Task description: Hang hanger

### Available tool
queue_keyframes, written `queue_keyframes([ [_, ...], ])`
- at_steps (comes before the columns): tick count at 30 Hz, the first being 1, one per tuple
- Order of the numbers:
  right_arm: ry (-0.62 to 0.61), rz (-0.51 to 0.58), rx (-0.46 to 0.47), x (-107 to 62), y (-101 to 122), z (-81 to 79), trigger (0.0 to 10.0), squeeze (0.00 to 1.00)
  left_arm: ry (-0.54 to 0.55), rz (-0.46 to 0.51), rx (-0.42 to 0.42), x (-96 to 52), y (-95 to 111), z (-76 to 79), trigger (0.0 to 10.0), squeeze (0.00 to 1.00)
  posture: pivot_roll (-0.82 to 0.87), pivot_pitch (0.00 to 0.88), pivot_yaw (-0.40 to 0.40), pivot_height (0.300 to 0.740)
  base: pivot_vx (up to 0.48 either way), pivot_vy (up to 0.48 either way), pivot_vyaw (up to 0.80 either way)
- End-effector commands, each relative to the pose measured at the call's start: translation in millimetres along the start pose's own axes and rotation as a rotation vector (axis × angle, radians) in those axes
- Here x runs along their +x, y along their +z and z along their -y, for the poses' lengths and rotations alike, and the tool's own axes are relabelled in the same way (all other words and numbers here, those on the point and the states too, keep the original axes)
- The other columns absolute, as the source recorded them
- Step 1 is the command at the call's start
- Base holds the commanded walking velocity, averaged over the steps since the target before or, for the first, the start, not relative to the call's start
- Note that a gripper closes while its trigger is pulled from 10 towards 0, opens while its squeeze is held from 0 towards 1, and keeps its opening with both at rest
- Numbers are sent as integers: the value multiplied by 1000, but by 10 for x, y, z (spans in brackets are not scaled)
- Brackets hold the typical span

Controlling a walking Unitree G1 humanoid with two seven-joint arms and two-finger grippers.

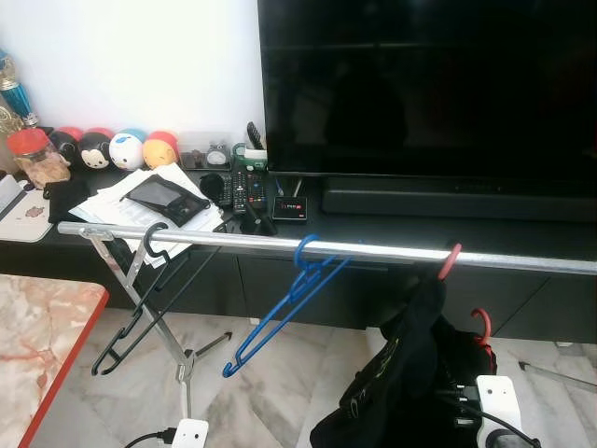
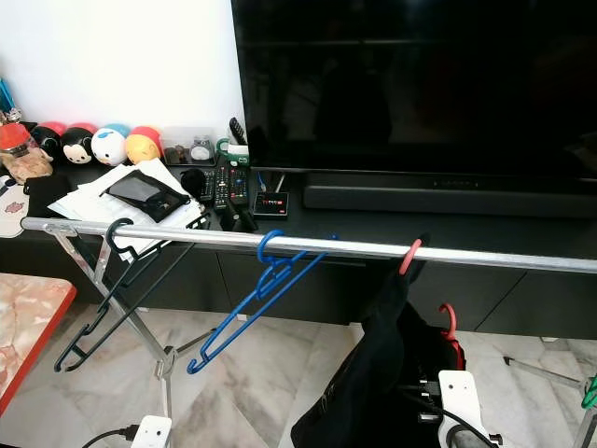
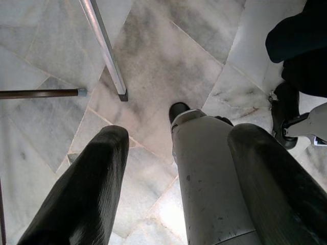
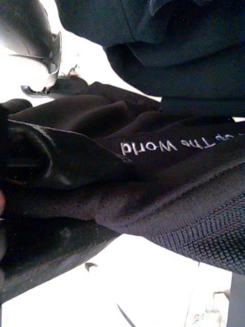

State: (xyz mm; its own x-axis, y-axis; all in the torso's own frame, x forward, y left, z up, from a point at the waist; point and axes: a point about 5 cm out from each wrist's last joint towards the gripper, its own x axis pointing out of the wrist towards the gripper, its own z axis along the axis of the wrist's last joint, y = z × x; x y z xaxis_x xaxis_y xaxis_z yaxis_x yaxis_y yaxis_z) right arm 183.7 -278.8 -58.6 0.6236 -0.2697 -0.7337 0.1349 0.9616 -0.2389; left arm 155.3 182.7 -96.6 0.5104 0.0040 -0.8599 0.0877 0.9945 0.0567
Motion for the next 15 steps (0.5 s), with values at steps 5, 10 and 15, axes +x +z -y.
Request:
queue_keyframes([
  [5, -5, 10, -12, 7, 38, 18, 10000, 0, 8, -19, -14, -9, -52, -14, 10000, 0, -77, 0, -7, 727, 0, 0, 0],
  [10, -7, 8, -9, 11, 47, 15, 10000, 0, 9, -16, -14, -7, -41, -20, 10000, 0, -78, 0, -5, 727, -204, 0, 0],
  [15, -9, 3, -10, 13, 50, 18, 10000, 0, 9, -14, -15, -6, -35, -20, 10000, 0, -76, 0, -6, 727, -301, 0, 0],
])
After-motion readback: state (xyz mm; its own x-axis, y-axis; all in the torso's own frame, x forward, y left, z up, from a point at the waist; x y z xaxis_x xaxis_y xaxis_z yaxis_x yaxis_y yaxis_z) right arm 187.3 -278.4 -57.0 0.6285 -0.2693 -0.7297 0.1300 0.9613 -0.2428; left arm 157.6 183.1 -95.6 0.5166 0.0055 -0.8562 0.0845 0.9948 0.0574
